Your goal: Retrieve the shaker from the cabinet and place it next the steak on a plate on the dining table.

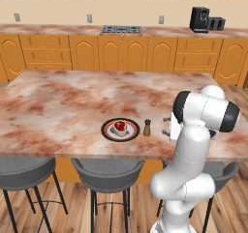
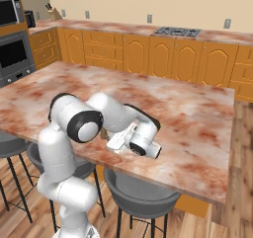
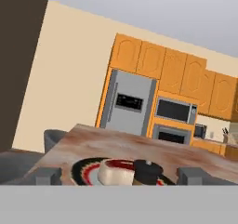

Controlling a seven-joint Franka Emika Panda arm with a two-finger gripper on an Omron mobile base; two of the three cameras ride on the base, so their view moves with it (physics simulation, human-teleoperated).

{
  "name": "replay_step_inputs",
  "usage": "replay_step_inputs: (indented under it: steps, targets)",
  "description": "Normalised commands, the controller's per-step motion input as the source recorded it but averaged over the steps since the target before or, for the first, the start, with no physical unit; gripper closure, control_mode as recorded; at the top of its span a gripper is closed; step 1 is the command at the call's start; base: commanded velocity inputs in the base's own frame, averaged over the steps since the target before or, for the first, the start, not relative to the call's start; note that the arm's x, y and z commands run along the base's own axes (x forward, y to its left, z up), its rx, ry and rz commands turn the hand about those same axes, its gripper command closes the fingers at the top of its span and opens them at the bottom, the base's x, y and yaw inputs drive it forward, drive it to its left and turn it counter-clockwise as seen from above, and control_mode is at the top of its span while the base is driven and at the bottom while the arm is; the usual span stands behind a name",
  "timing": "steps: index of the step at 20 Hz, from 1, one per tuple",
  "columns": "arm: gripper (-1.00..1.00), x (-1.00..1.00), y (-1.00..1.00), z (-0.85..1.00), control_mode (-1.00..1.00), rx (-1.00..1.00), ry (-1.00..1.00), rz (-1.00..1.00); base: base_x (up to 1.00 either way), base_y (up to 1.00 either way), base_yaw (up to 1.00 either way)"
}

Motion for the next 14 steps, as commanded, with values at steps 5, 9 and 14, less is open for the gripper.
replay_step_inputs:
  steps: [5,9,14]
  targets:
    - [-1.0,-0.78,-0.22,1.0,-1.0,0.29,-0.47,0.0,0.0,0.0,0.0]
    - [-1.0,-0.56,0.02,1.0,-1.0,0.24,-0.36,0.04,0.0,0.0,0.0]
    - [-1.0,-0.45,0.12,1.0,-1.0,0.21,-0.22,0.09,0.0,0.0,0.0]
